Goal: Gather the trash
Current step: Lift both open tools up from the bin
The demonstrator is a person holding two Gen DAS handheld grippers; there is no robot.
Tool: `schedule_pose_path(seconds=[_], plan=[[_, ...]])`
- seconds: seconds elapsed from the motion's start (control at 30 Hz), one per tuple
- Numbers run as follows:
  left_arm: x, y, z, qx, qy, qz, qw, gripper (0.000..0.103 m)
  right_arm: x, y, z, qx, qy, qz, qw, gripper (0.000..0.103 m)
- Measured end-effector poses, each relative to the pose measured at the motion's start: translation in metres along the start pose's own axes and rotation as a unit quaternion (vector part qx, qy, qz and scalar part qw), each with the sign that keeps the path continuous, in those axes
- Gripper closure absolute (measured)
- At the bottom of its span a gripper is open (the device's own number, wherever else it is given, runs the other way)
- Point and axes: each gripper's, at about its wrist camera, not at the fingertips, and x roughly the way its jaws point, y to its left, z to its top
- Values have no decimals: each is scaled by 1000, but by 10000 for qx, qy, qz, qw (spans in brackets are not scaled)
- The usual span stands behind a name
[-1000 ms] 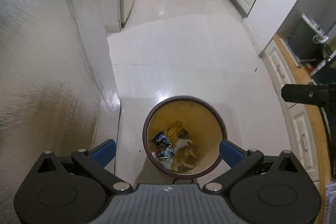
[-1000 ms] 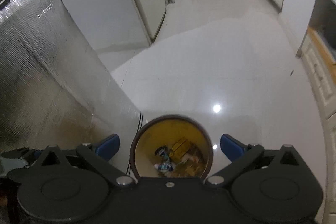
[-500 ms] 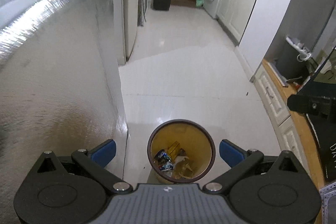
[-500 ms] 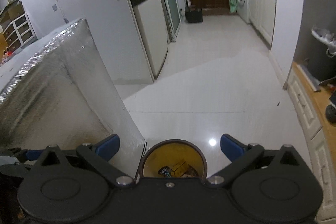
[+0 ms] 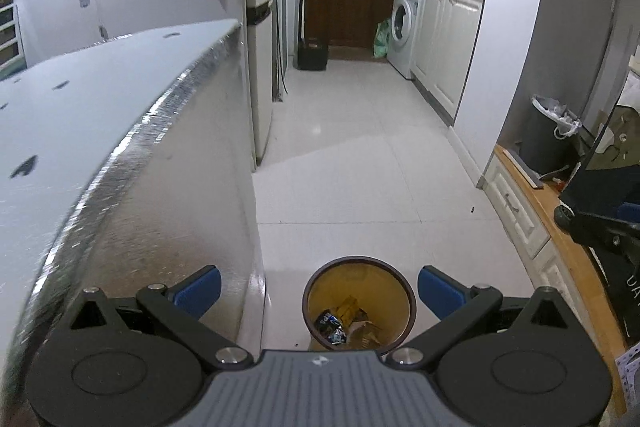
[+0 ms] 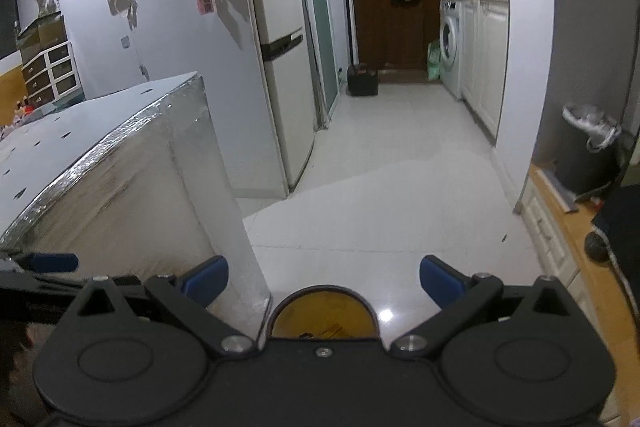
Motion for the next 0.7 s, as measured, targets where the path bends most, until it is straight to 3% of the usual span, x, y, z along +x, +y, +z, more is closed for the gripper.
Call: schedule_pose_path(seconds=[0.33, 0.53, 0.7], plan=[[-39, 2, -24, 215, -211, 156, 9994, 0, -45, 17, -26, -222, -206, -266, 9992, 0], [-49, 7, -40, 192, -229, 2, 9996, 0, -62, 18, -42, -29, -268, -282, 9992, 0], [-52, 9, -50, 164, -245, -74, 9995, 0, -65, 23, -56, -83, -244, -740, 9969, 0]])
